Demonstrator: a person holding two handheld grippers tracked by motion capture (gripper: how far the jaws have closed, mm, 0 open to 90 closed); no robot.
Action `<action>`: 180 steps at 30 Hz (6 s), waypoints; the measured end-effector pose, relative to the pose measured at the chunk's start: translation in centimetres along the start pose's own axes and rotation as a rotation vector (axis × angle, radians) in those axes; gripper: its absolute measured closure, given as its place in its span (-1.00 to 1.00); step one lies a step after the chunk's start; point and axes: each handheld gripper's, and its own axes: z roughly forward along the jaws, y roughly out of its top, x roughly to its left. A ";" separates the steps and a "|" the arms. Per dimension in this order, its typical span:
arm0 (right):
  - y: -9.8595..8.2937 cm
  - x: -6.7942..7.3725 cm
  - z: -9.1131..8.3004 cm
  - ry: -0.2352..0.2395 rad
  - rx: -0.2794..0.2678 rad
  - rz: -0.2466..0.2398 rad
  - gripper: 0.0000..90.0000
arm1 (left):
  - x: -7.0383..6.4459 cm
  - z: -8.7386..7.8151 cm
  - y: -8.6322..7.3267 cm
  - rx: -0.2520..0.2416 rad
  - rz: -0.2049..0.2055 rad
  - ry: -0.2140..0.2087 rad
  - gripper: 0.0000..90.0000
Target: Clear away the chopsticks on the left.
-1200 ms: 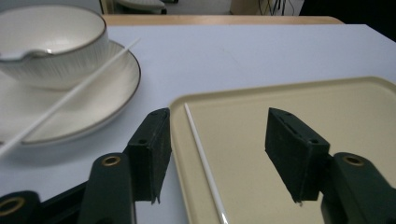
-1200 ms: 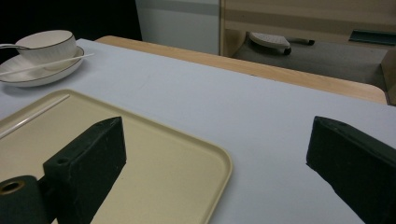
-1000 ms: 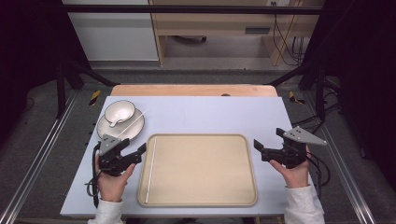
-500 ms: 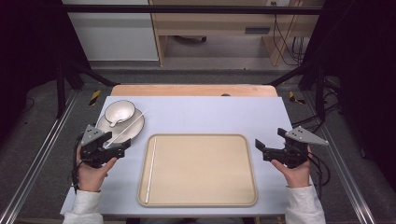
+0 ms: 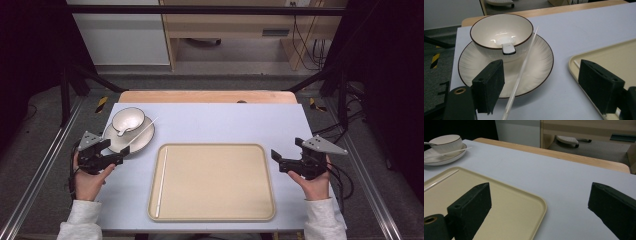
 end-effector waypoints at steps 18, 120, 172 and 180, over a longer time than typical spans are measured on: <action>0.0 0.2 0.4 -0.006 0.011 -0.011 -0.88 | 2.3 4.3 -0.3 0.163 0.058 0.042 -0.39; 0.0 0.1 0.0 -0.002 0.004 -0.008 -0.88 | -8.3 1.6 1.0 0.076 0.055 0.024 0.87; 0.0 0.5 0.2 0.015 0.013 -0.006 -0.88 | -18.0 0.5 -7.6 -0.018 -0.224 0.080 0.87; -0.1 0.5 0.3 0.019 0.021 -0.007 -0.88 | -18.4 1.1 -8.5 0.021 -0.219 0.094 0.87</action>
